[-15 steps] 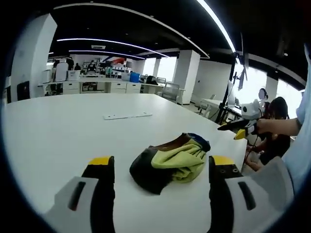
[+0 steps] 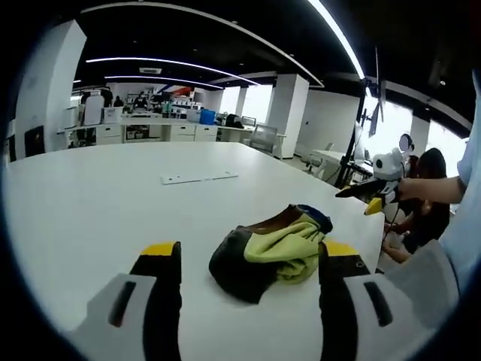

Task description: Fold the garment on the visible template until the final outline fits inside the template.

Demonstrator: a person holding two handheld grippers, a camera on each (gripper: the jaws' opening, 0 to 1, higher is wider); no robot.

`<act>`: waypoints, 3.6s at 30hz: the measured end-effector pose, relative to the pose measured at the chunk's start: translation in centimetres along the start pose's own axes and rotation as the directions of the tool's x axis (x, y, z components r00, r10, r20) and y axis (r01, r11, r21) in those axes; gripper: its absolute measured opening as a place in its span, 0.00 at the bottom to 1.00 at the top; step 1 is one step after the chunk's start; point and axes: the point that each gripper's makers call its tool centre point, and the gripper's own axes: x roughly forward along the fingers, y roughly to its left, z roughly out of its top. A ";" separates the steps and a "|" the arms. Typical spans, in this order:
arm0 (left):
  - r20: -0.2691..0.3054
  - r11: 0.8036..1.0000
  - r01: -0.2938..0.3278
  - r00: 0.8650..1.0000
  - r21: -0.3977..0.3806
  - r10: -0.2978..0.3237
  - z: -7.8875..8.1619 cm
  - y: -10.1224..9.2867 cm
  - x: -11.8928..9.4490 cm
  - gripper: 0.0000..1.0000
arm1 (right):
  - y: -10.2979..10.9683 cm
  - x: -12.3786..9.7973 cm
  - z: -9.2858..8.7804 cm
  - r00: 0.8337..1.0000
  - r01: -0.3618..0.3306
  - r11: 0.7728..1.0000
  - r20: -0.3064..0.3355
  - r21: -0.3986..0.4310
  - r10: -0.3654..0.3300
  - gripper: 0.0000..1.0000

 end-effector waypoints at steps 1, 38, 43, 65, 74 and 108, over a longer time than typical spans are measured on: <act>-0.006 1.000 0.002 1.000 -0.003 -0.002 -0.2 0.1 0.2 0.72 | -0.1 0.1 0.0 1.000 0.000 1.000 0.003 0.003 0.000 0.85; -0.182 0.976 -0.014 0.983 -0.218 -0.026 -6.3 5.2 8.7 0.27 | 0.5 4.2 -0.4 0.999 0.031 0.997 -0.028 0.074 -0.029 0.27; -0.178 0.960 -0.014 0.983 -0.281 -0.038 -6.5 5.4 8.8 0.19 | 0.4 4.2 -0.5 0.999 0.025 0.997 -0.036 0.078 -0.022 0.20; -0.198 0.942 0.022 0.976 -0.334 -0.092 -7.4 4.4 9.2 0.05 | -0.1 6.3 -1.8 0.995 0.047 0.990 -0.099 0.131 -0.034 0.00; -0.198 0.949 0.022 0.976 -0.316 -0.089 -7.2 4.2 9.2 0.00 | -0.5 5.5 -1.4 0.995 0.065 0.990 -0.077 0.125 -0.056 0.00; 0.254 0.983 0.079 0.967 -0.167 -0.035 8.6 2.3 1.9 0.00 | -0.2 -2.5 11.8 0.937 0.105 0.989 0.322 0.106 -0.134 0.00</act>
